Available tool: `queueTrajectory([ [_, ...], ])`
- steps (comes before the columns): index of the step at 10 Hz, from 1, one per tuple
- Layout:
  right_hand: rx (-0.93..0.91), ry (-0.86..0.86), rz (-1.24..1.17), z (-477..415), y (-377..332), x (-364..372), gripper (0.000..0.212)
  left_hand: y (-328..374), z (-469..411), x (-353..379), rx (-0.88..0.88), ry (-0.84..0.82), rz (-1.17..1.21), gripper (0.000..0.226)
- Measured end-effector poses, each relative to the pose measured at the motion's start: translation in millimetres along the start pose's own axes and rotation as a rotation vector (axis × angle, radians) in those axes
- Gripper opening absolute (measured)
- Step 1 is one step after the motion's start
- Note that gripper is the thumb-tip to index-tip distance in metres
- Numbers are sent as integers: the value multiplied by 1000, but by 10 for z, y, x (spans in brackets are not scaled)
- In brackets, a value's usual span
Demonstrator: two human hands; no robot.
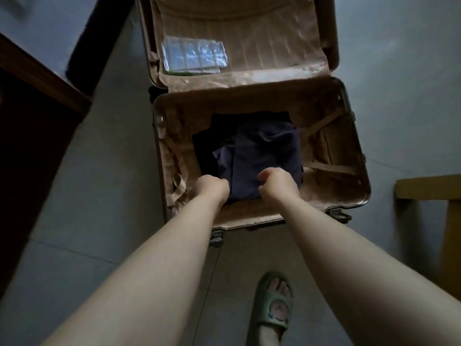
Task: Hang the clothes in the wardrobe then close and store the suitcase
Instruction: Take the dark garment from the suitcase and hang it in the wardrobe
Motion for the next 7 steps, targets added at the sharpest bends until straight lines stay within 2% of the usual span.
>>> queueTrajectory([
  [2, -43, -2, 172, -801, 302, 604, 51, -362, -800, 228, 17, 36, -4, 31],
  [3, -111, -22, 352, -1117, 336, 904, 69, -508, -1059, 298, 6, 81, 29, 39],
  [4, -127, 20, 521, -1336, 379, 1149, 75, -619, -1259, 284, 32, 162, 69, 35],
  [5, -232, 250, 495, -1446, 288, 1087, 42, -704, -1338, 297, 27, 158, 80, 32],
  [6, -212, 186, 185, -1501, 283, 907, 35, -810, -1365, 283, 0, 139, 145, 30],
  [7, -91, 107, -144, -1364, 324, 657, 30, -766, -1165, 282, -10, 93, 188, 31],
])
Point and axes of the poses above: each hand's wrist, its own z-axis away from the middle knuckle, its own x-axis out of the palm, y = z × x, the point moved 6 cm from there along -z, towards the middle knuckle, and after that the axes turned 13 degrees about -y, right-handed, at the moved point
